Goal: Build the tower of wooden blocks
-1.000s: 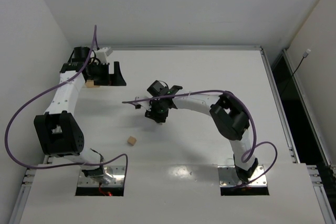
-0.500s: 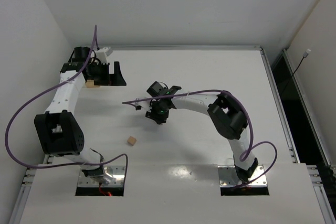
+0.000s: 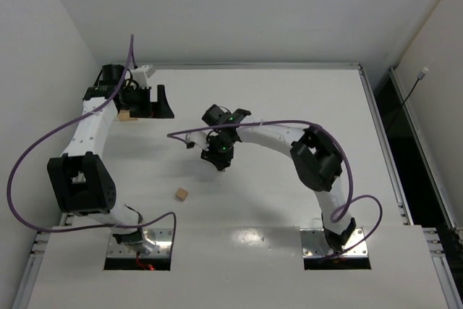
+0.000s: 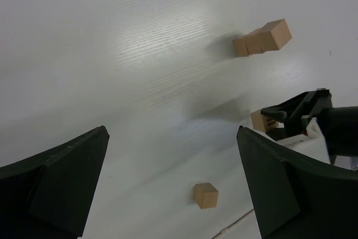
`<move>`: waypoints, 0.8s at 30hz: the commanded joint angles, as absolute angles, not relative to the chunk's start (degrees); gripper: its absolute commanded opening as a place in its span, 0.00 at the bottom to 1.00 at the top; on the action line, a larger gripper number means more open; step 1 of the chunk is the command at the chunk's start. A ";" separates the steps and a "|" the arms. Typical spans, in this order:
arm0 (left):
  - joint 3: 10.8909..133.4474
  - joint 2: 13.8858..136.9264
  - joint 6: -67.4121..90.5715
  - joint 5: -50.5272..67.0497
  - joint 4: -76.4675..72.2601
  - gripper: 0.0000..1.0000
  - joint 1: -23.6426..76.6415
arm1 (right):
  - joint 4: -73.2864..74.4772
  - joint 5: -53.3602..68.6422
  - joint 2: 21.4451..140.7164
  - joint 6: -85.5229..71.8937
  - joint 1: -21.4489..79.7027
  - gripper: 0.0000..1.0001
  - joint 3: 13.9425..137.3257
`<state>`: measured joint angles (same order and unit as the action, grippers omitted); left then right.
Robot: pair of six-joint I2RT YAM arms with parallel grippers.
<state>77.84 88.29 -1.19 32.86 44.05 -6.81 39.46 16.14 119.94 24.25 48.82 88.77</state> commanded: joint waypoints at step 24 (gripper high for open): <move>77.70 87.71 -2.90 37.71 42.28 0.98 -6.68 | 69.70 22.59 131.39 37.44 35.33 0.00 132.10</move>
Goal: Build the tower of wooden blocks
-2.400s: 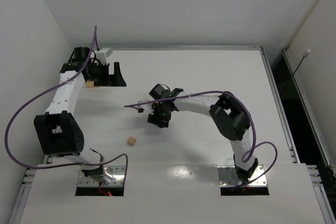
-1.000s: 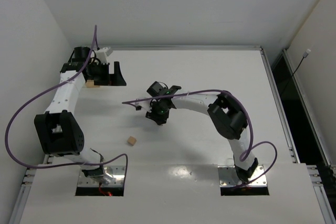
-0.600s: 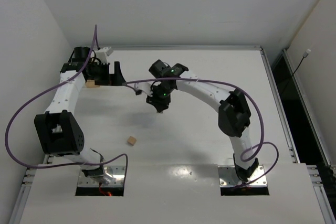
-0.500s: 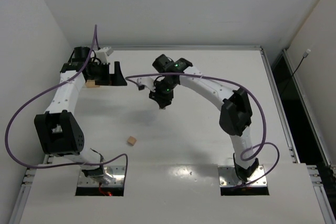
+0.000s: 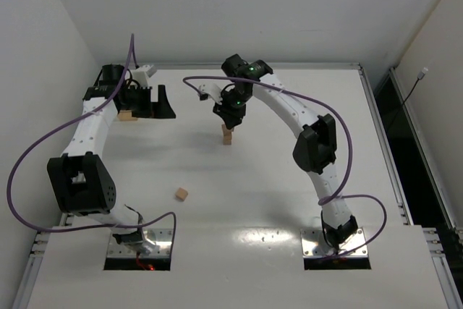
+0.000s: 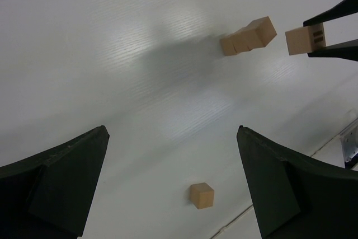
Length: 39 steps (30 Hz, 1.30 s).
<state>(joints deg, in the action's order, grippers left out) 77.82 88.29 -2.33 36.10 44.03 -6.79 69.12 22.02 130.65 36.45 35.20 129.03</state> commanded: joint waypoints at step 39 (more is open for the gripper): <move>76.03 87.71 -2.37 38.23 41.22 0.98 -6.68 | 64.07 19.78 135.18 35.86 35.95 0.00 133.86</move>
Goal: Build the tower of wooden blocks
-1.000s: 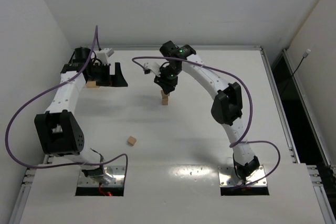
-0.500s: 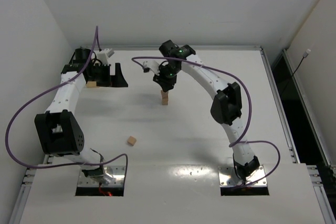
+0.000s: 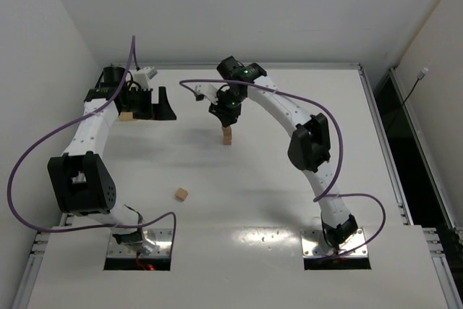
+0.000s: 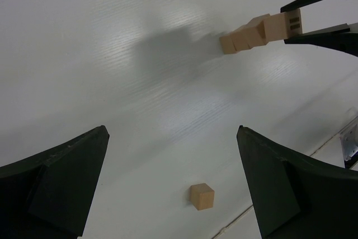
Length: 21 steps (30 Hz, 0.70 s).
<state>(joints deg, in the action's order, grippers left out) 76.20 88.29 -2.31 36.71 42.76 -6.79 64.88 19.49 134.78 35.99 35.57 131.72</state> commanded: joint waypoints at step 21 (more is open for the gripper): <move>76.03 87.71 -2.37 38.23 41.22 0.98 -6.68 | 63.02 18.19 135.70 35.33 36.47 0.12 132.71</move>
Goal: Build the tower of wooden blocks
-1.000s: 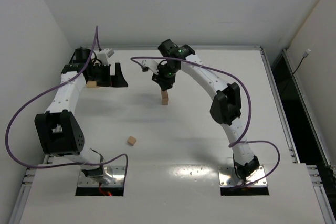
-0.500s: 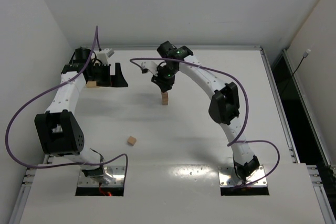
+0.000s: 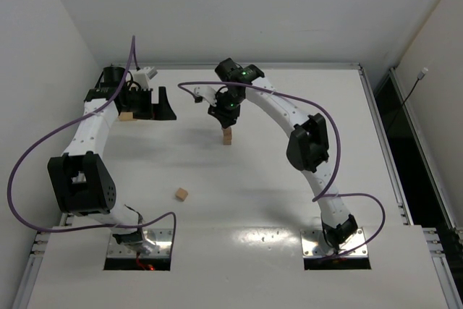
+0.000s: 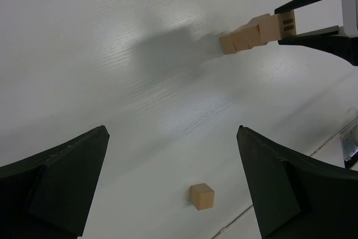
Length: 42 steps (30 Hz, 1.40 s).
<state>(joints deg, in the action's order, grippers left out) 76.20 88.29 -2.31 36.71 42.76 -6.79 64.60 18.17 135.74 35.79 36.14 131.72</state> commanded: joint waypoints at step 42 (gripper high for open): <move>76.03 87.19 -2.37 38.23 41.22 0.98 -6.68 | 52.22 18.11 124.46 33.76 37.00 0.95 120.77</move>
